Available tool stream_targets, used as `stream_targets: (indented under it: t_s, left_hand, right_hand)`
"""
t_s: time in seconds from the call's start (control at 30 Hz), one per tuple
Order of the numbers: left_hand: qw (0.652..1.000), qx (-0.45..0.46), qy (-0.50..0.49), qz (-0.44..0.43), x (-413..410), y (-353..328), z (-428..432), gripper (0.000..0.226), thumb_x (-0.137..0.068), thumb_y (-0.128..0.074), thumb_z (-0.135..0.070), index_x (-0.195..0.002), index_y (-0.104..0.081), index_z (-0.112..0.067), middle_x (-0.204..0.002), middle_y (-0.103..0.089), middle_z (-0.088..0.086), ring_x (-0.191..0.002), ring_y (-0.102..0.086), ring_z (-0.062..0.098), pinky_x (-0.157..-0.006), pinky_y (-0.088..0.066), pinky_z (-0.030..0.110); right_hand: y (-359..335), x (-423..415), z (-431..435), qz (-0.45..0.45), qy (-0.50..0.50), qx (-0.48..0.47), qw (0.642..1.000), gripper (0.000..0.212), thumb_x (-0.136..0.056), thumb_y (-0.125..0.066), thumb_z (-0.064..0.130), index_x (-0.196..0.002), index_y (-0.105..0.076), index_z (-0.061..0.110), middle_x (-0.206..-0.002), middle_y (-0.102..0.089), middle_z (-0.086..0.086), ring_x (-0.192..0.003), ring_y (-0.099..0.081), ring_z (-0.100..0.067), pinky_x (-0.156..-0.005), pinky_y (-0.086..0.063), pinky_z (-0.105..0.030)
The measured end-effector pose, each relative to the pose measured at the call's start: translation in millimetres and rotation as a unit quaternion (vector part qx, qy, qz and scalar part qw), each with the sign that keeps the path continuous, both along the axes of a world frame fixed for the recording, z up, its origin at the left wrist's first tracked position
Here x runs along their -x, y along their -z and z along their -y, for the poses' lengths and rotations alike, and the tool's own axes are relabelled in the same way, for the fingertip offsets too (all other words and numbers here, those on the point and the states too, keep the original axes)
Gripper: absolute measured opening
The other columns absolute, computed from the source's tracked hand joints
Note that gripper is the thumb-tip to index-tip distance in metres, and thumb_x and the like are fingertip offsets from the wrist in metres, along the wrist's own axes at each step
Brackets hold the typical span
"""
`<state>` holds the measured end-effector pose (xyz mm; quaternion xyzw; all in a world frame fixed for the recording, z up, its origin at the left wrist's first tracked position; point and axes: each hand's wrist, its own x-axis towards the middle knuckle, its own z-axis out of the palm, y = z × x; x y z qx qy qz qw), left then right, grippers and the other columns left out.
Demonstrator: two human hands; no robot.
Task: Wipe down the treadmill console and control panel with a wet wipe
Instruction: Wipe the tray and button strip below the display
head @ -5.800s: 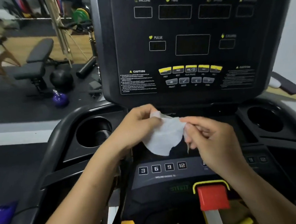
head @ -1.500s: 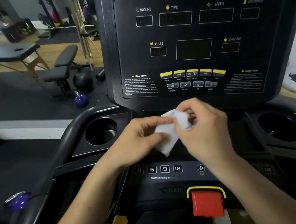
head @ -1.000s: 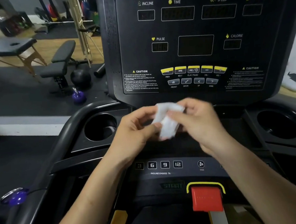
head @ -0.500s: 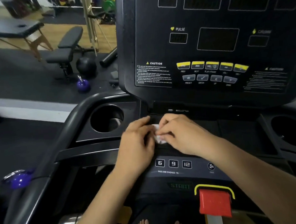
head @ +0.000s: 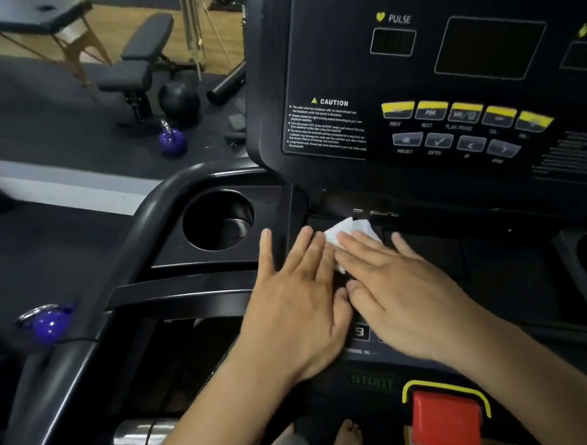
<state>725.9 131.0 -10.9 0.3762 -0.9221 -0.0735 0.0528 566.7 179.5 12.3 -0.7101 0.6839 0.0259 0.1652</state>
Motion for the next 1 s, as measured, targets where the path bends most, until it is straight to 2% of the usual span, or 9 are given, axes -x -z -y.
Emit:
stream_targets:
  t_s: [0.17, 0.27, 0.33, 0.47, 0.53, 0.7, 0.8, 0.87, 1.0]
  left_hand:
    - [0.999, 0.000, 0.032, 0.036, -1, -8, -5, 0.063, -0.091, -0.032, -0.038, -0.136, -0.056, -0.002, -0.141, -0.057, 0.015, -0.142, -0.040, 0.029, -0.113, -0.012, 0.058]
    - [0.995, -0.017, 0.011, 0.097, 12, -19, 14, 0.083, -0.083, -0.002, -0.044, -0.154, -0.028, -0.008, -0.161, -0.028, 0.011, -0.153, -0.009, 0.025, -0.119, 0.009, 0.058]
    - [0.993, -0.017, 0.003, 0.114, 14, -28, 18, 0.087, -0.080, 0.005, -0.044, -0.155, -0.022, -0.010, -0.164, -0.023, 0.009, -0.154, 0.001, 0.024, -0.118, 0.010, 0.061]
    - [0.999, -0.010, 0.032, 0.013, -2, -32, 1, 0.062, -0.089, -0.031, -0.036, -0.134, -0.058, -0.004, -0.142, -0.056, 0.014, -0.142, -0.041, 0.027, -0.113, -0.034, 0.058]
    - [0.998, -0.018, 0.053, 0.016, -5, -21, -3, 0.057, -0.089, -0.035, -0.036, -0.128, -0.064, -0.005, -0.135, -0.062, 0.013, -0.134, -0.051, 0.025, -0.109, -0.041, 0.054]
    - [0.997, 0.010, 0.044, 0.059, 14, -19, 20, 0.057, -0.088, -0.031, -0.037, -0.107, -0.073, -0.003, -0.119, -0.069, 0.013, -0.125, -0.055, 0.031, -0.098, -0.043, 0.054]
    - [0.997, 0.018, 0.050, 0.048, 18, -26, 28, 0.049, -0.086, -0.027, -0.037, -0.086, -0.069, -0.012, -0.094, -0.069, 0.008, -0.100, -0.060, 0.028, -0.089, -0.039, 0.050]
    - [0.998, -0.002, 0.063, 0.032, 8, -28, 19, 0.039, -0.084, -0.031, -0.036, -0.079, -0.064, -0.016, -0.083, -0.067, 0.005, -0.083, -0.062, 0.026, -0.088, -0.042, 0.049]
    - [0.997, 0.030, 0.052, 0.050, 11, -18, 27, 0.045, -0.087, -0.031, -0.035, -0.102, -0.066, -0.012, -0.099, -0.071, 0.009, -0.091, -0.067, 0.029, -0.102, -0.036, 0.053]
  right_hand:
    - [-7, -3, -21, 0.025, 0.002, -0.050, 0.998, 0.076, -0.081, 0.004, 0.047, -0.156, 0.002, 0.033, -0.161, 0.014, 0.018, -0.142, 0.023, 0.007, -0.122, 0.009, -0.042]
    - [-4, 3, 2, 0.019, 0.019, -0.020, 0.999, 0.075, -0.083, 0.000, 0.043, -0.156, -0.004, 0.031, -0.163, 0.008, 0.017, -0.145, 0.016, 0.004, -0.122, 0.004, -0.047]
    - [-5, 2, 8, 0.025, 0.023, -0.010, 0.999, 0.069, -0.086, -0.007, 0.039, -0.155, -0.011, 0.031, -0.164, 0.002, 0.015, -0.147, 0.012, 0.002, -0.122, 0.002, -0.049]
    - [-19, -7, -11, 0.104, 0.009, -0.032, 0.994, 0.060, -0.091, -0.015, 0.037, -0.150, -0.028, 0.034, -0.162, -0.008, 0.021, -0.144, 0.008, 0.009, -0.122, 0.006, -0.042]
    - [-21, -2, -18, 0.086, 0.007, -0.016, 0.996, 0.064, -0.088, -0.011, 0.037, -0.146, -0.036, 0.033, -0.161, -0.007, 0.024, -0.142, 0.008, 0.012, -0.122, 0.008, -0.037]
    - [-7, 9, 0, 0.049, 0.014, -0.015, 0.999, 0.070, -0.089, -0.002, 0.042, -0.156, -0.017, 0.029, -0.163, -0.001, 0.018, -0.145, 0.008, 0.008, -0.123, 0.000, -0.038]
    - [-13, -1, 7, 0.041, 0.023, 0.004, 0.999, 0.056, -0.097, -0.015, 0.036, -0.147, -0.038, 0.025, -0.160, -0.025, 0.010, -0.146, -0.016, -0.001, -0.122, -0.009, -0.036]
    - [-20, -13, -7, 0.063, 0.003, 0.007, 0.998, 0.060, -0.089, -0.008, 0.039, -0.132, -0.048, 0.029, -0.148, -0.041, 0.013, -0.139, -0.031, -0.004, -0.119, -0.016, -0.035]
    - [-11, -10, -1, 0.056, 0.030, 0.020, 0.998, 0.072, -0.080, -0.006, 0.043, -0.140, -0.042, 0.025, -0.156, -0.027, 0.011, -0.138, -0.027, -0.010, -0.112, -0.030, -0.038]
